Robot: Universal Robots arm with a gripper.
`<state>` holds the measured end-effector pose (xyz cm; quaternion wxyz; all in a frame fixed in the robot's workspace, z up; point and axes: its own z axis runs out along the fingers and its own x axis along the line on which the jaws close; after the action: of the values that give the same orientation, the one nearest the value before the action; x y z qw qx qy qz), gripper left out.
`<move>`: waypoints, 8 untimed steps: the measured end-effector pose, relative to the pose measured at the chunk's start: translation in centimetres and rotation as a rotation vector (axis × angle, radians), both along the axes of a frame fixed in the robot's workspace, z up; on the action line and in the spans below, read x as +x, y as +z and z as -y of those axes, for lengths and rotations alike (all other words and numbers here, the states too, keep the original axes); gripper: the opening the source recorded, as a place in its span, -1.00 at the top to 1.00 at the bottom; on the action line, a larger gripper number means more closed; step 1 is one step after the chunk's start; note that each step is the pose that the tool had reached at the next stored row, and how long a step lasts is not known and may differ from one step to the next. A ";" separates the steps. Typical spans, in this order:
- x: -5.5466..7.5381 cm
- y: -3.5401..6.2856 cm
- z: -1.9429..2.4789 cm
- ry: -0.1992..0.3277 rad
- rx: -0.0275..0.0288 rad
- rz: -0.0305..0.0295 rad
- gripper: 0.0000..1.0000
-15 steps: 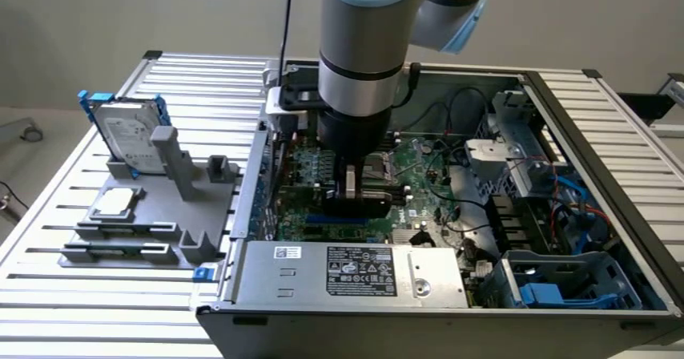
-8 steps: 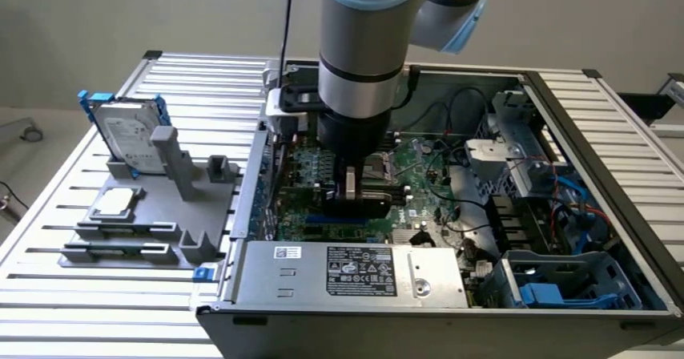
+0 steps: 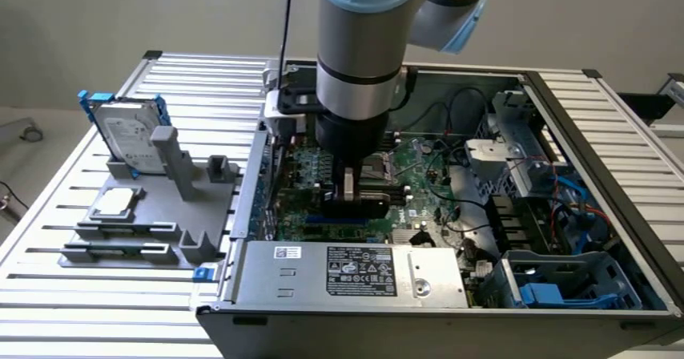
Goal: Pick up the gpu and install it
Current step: 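Insert the gpu into the slot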
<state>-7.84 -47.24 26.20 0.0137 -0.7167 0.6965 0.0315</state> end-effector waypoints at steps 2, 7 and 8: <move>0.0 -0.09 0.01 0.001 -0.0003 -0.0012 0.48; 0.0 -0.17 0.01 0.001 0.0001 -0.0072 0.48; 0.0 -0.17 0.01 0.001 0.0001 -0.0090 0.48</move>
<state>-7.86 -47.25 26.03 0.0106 -0.7169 0.6962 0.0348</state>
